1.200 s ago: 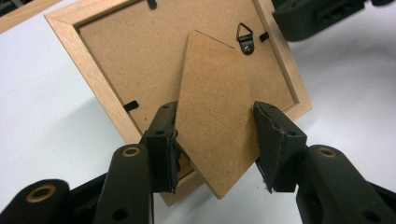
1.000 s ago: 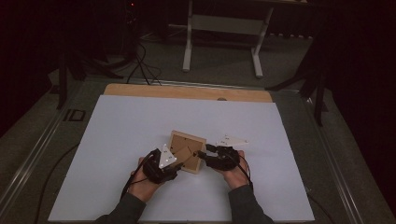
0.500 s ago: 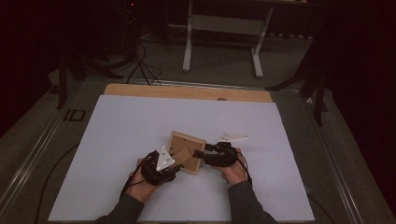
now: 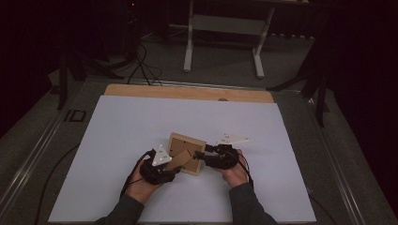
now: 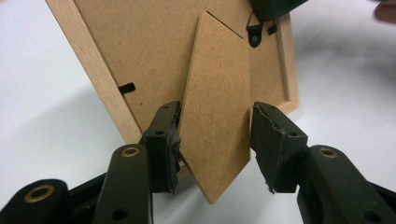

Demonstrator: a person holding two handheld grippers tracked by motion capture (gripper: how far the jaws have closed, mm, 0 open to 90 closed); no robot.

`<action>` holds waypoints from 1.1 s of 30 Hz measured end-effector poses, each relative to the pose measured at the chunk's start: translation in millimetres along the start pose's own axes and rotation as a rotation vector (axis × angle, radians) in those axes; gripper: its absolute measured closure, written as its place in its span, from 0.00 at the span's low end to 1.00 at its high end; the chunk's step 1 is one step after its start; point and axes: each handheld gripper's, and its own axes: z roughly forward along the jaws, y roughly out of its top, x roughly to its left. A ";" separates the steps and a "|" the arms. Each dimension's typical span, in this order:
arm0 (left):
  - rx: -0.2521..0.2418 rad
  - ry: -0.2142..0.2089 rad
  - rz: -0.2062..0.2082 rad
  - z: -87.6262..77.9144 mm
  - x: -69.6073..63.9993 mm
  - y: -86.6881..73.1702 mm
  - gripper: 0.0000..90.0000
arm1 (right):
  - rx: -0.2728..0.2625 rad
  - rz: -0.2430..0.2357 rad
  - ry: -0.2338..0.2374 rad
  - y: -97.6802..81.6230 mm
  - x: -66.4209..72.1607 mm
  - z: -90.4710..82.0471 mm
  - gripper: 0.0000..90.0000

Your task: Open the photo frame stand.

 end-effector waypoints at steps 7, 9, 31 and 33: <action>0.009 -0.088 -0.090 -2.2 10.4 0.2 0.60 | 0.001 -0.042 -0.013 0.8 5.5 -1.0 0.58; 0.009 -0.105 -0.100 -2.7 11.5 0.3 0.62 | 0.002 -0.055 -0.019 1.1 7.0 -1.3 0.58; 0.036 -0.116 -0.085 -2.2 13.6 1.9 0.78 | -0.018 -0.113 -0.032 5.3 15.5 -3.2 0.61; 0.042 -0.105 -0.079 -1.1 12.9 2.0 0.78 | -0.024 -0.116 -0.032 6.1 16.7 -3.7 0.62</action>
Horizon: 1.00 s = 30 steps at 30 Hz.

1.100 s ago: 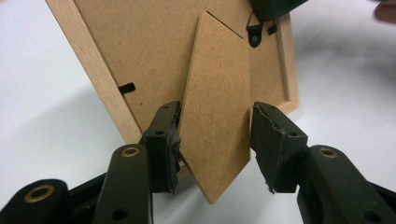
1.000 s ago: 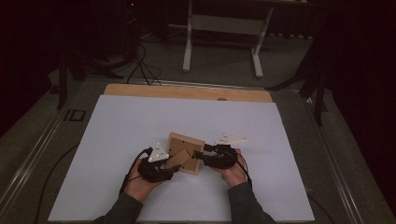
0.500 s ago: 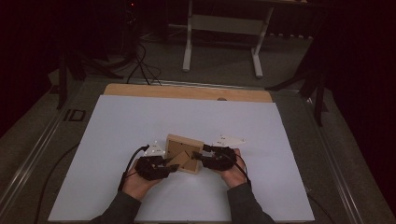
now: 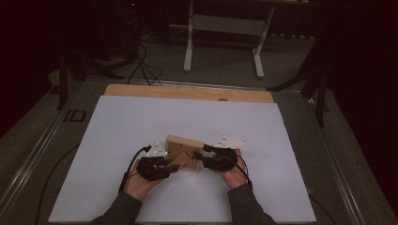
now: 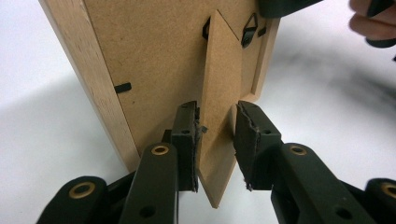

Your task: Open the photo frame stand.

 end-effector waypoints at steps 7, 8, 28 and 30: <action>0.013 0.035 0.016 6.8 -2.1 0.1 0.81 | -0.006 -0.027 -0.019 3.8 4.8 -0.2 0.62; 0.016 0.042 0.023 7.4 -2.4 0.1 0.81 | -0.008 -0.027 -0.021 4.0 5.2 0.0 0.61; -0.049 0.139 0.045 15.4 -9.8 -1.6 0.82 | -0.023 -0.035 -0.051 9.1 13.4 4.6 0.54; -0.049 0.133 0.036 15.3 -10.1 -1.9 0.82 | -0.020 -0.040 -0.052 9.1 14.1 4.3 0.54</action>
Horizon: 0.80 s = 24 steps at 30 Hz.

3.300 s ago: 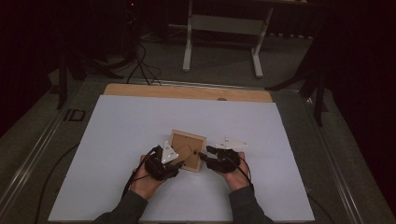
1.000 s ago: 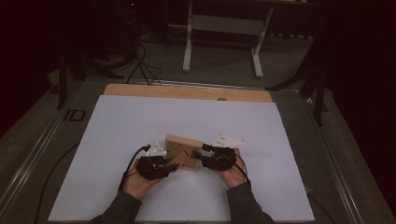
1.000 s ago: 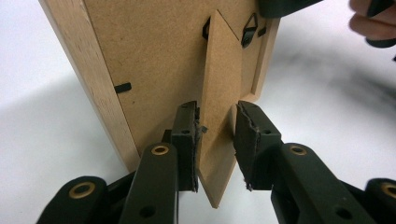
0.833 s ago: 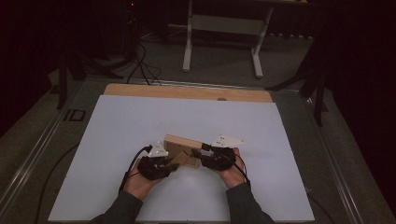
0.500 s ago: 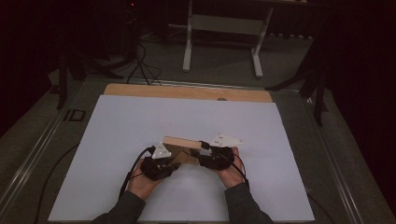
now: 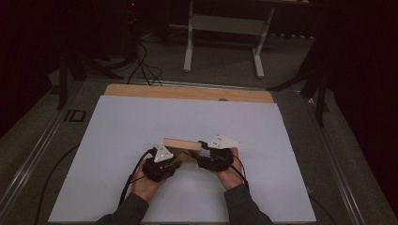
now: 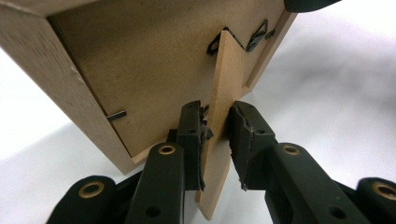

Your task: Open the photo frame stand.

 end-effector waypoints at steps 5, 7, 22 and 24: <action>0.003 -0.033 -0.041 -0.3 -1.4 -3.0 0.79 | 0.012 -0.003 0.027 -0.6 0.6 -1.6 0.52; 0.006 -0.051 -0.059 -1.2 -1.1 -4.1 0.77 | 0.019 -0.002 0.040 -1.5 1.0 -2.0 0.51; 0.022 -0.167 -0.182 -9.1 -0.3 -17.2 0.67 | 0.046 0.004 0.100 -6.7 6.5 -5.6 0.45; 0.029 -0.164 -0.179 -10.1 -0.5 -18.8 0.67 | 0.049 0.001 0.104 -7.0 7.4 -6.0 0.45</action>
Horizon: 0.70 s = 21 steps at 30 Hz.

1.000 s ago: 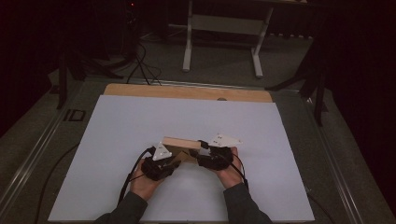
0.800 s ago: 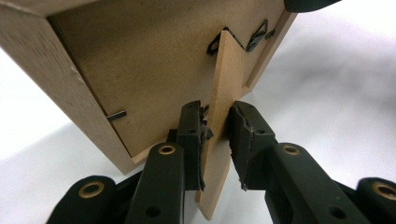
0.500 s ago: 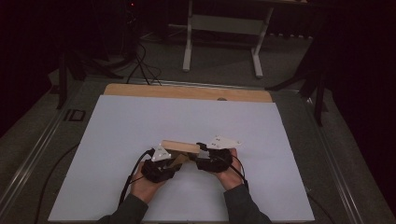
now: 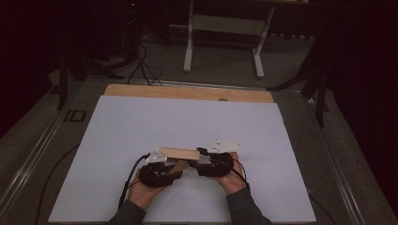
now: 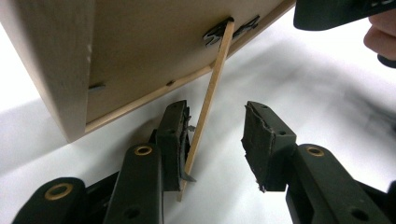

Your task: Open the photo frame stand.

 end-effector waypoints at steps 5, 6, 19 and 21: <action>0.004 0.005 0.002 -2.8 0.7 -2.7 0.68 | 0.005 -0.009 0.000 -0.5 1.5 -0.5 0.45; 0.003 0.007 0.002 -3.3 0.7 -3.2 0.68 | 0.006 -0.011 0.002 -0.7 1.7 -0.8 0.44; -0.007 0.054 0.034 -15.9 0.8 -6.6 0.67 | 0.027 -0.030 0.004 -3.3 5.8 -1.8 0.41; -0.011 0.057 0.036 -17.9 1.0 -7.1 0.67 | 0.028 -0.030 0.001 -3.6 5.8 -3.1 0.40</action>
